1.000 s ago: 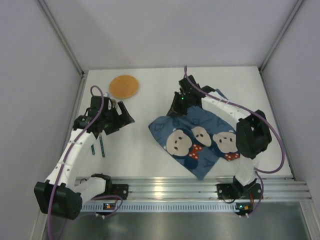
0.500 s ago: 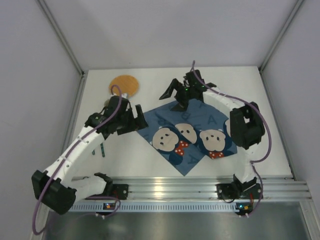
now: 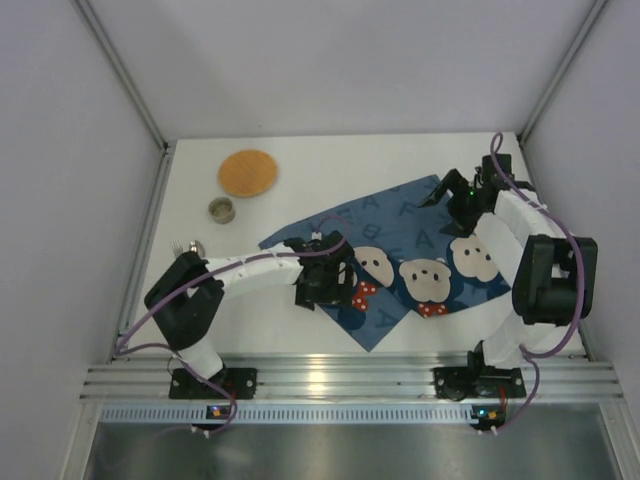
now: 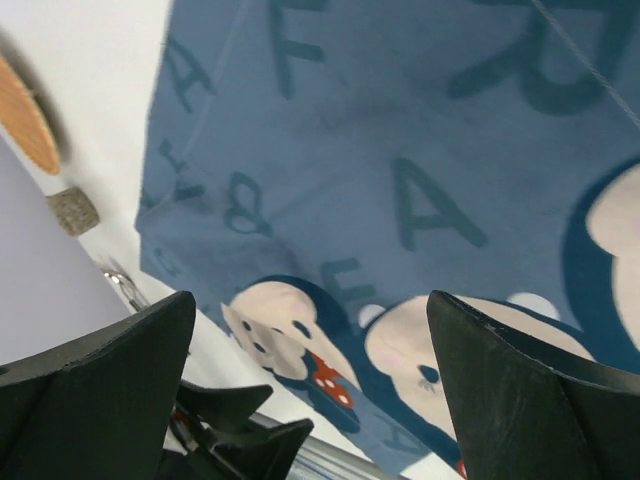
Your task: Set the dinner table for one person
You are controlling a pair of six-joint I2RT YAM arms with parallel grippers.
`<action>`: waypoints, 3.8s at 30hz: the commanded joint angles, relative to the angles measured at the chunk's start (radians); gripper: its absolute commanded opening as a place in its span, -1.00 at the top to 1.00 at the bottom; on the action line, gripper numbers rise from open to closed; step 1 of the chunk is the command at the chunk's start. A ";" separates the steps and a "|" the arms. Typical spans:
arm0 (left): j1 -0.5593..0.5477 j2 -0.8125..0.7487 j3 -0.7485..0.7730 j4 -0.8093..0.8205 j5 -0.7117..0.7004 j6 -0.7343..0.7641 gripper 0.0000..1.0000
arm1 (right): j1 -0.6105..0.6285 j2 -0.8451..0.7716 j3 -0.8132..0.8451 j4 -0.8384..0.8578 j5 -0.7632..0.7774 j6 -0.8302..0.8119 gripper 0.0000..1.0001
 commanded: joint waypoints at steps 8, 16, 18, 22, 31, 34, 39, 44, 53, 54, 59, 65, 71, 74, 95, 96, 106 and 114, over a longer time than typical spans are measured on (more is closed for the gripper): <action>-0.034 0.196 0.120 0.096 0.033 -0.028 -0.78 | -0.072 -0.052 -0.029 -0.091 0.002 -0.131 -0.99; -0.030 0.217 0.140 0.044 0.008 -0.009 1.00 | -0.074 0.003 -0.071 -0.064 0.024 -0.158 -0.99; -0.024 0.156 0.105 0.017 -0.010 0.006 1.00 | -0.074 0.023 -0.085 -0.052 0.026 -0.162 -0.99; 0.010 0.035 0.030 -0.071 -0.087 0.029 1.00 | -0.074 0.058 -0.126 -0.007 0.038 -0.168 -0.99; 0.249 -0.180 -0.082 -0.209 -0.120 0.175 1.00 | -0.074 0.035 -0.339 0.057 0.078 -0.127 -0.99; 0.335 -0.194 -0.082 -0.227 -0.117 0.238 1.00 | -0.074 -0.030 -0.438 0.054 0.094 -0.121 -0.99; 0.415 -0.165 -0.072 -0.252 -0.122 0.307 1.00 | -0.074 -0.155 -0.574 0.018 0.086 -0.095 -1.00; 0.430 -0.125 -0.061 -0.266 -0.130 0.325 1.00 | -0.074 -0.206 -0.640 0.010 0.045 -0.102 -0.99; 0.436 -0.192 0.032 -0.427 -0.222 0.266 -0.96 | -0.072 -0.242 -0.528 -0.067 0.002 -0.128 -1.00; 0.436 -0.212 0.052 -0.439 -0.232 0.262 -0.96 | -0.072 -0.253 -0.510 -0.102 -0.003 -0.135 -0.99; 0.436 -0.232 0.221 -0.491 -0.294 0.270 -0.96 | -0.043 -0.337 -0.362 -0.202 -0.006 -0.148 -1.00; 0.444 -0.108 0.341 -0.479 -0.354 0.295 -0.95 | 0.001 -0.304 -0.258 -0.184 -0.009 -0.098 -1.00; 0.568 -0.027 0.463 -0.444 -0.346 0.290 -0.93 | 0.040 -0.178 -0.183 -0.073 -0.041 -0.041 -0.99; 0.677 0.005 0.505 -0.428 -0.264 0.293 -0.90 | 0.087 -0.076 -0.112 0.000 -0.104 -0.015 -1.00; 0.861 0.093 0.639 -0.399 -0.194 0.321 -0.83 | 0.416 0.489 0.230 0.459 -0.195 0.290 -0.84; 0.863 0.099 0.643 -0.396 -0.191 0.325 -0.83 | 0.414 0.504 0.262 0.459 -0.190 0.292 -0.83; 0.889 0.193 0.721 -0.392 -0.191 0.362 -0.82 | 0.428 0.686 0.506 0.446 -0.190 0.336 -0.82; 0.935 0.226 0.709 -0.339 -0.183 0.373 -0.82 | 0.420 0.626 0.485 0.447 -0.199 0.370 -0.82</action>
